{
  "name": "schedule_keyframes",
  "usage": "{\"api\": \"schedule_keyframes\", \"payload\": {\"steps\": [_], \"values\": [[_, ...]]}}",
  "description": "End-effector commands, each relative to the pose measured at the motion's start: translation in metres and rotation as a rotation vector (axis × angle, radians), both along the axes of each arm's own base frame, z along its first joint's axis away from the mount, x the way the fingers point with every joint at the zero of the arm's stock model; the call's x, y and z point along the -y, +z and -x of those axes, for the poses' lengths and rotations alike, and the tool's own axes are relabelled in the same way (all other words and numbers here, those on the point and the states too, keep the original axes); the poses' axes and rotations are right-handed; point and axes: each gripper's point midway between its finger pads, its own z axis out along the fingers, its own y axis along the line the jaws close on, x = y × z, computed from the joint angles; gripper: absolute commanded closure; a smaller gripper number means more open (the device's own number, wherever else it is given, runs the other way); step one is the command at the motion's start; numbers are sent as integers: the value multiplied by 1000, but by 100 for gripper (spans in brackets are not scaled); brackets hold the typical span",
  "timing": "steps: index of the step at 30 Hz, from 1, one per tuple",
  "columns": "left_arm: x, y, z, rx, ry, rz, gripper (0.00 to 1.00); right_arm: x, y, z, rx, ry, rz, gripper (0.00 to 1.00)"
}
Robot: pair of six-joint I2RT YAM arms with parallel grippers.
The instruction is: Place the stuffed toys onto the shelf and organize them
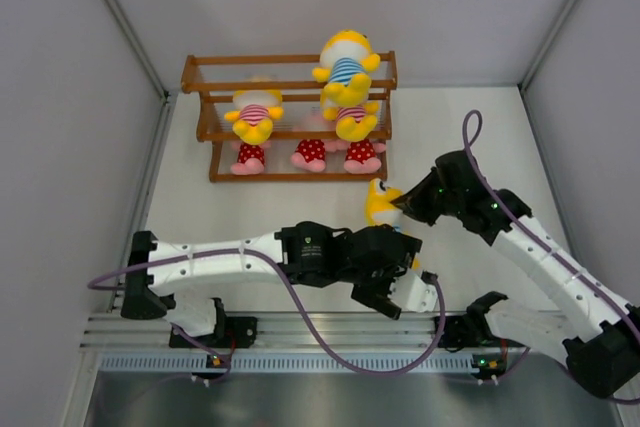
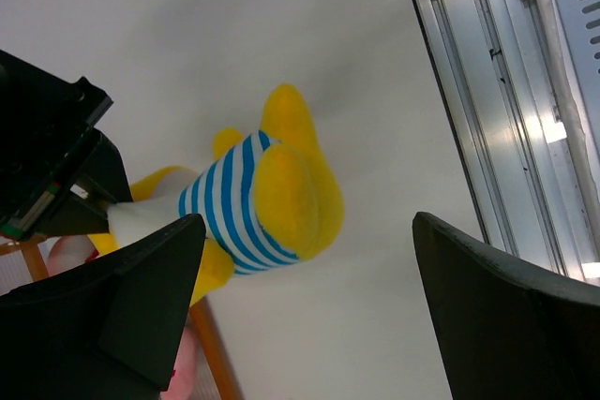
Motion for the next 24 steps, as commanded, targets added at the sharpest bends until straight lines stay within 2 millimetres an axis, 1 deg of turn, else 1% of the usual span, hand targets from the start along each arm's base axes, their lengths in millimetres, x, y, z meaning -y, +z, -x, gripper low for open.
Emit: {"api": "schedule_keyframes", "payload": {"steps": [1,2,3,4,5,6,7,8,10,12,13,14,15,16,18,19,20,21,22,23,24], "values": [[20,11,-4,52,-12,79,2,-15,43,-5,97,-8,-94,100],[23,6,-7,73,-7,84,2,-15,46,-5,105,-16,-95,100],[21,6,-18,136,14,77,2,-17,51,-4,114,-10,-102,100],[21,5,-24,169,26,75,6,-17,54,-1,121,-6,-109,100],[22,7,-30,197,45,86,10,-18,55,0,119,-2,-112,100],[21,7,-35,224,60,79,19,-20,58,2,123,8,-119,100],[23,12,-35,224,64,91,34,-21,58,2,122,7,-126,100],[24,14,-35,221,67,96,39,-24,60,3,127,16,-135,100],[25,14,-37,224,72,93,44,-27,64,3,137,21,-152,100],[23,11,-39,247,74,76,51,-27,70,5,151,25,-158,100],[21,10,-41,254,77,69,58,-26,72,6,160,24,-159,100],[21,12,-40,252,75,76,76,-25,73,6,163,20,-152,100],[21,16,-39,247,78,87,91,-22,75,7,172,17,-148,100],[21,22,-41,248,92,103,100,-21,74,7,172,16,-137,100],[19,35,-43,247,119,127,100,-19,73,6,184,22,-118,100],[17,50,-44,248,135,147,100,-18,72,6,200,42,-94,97],[12,62,-47,254,159,165,100,-17,73,7,209,54,-80,83],[9,72,-47,243,180,183,100,-15,70,9,216,84,-39,74],[3,92,-48,234,195,204,100,-13,70,10,223,99,-16,66],[-2,107,-47,223,205,233,100,-10,70,9,231,108,13,50],[-6,119,-46,199,225,260,100,-7,71,12,239,139,51,42]]}}
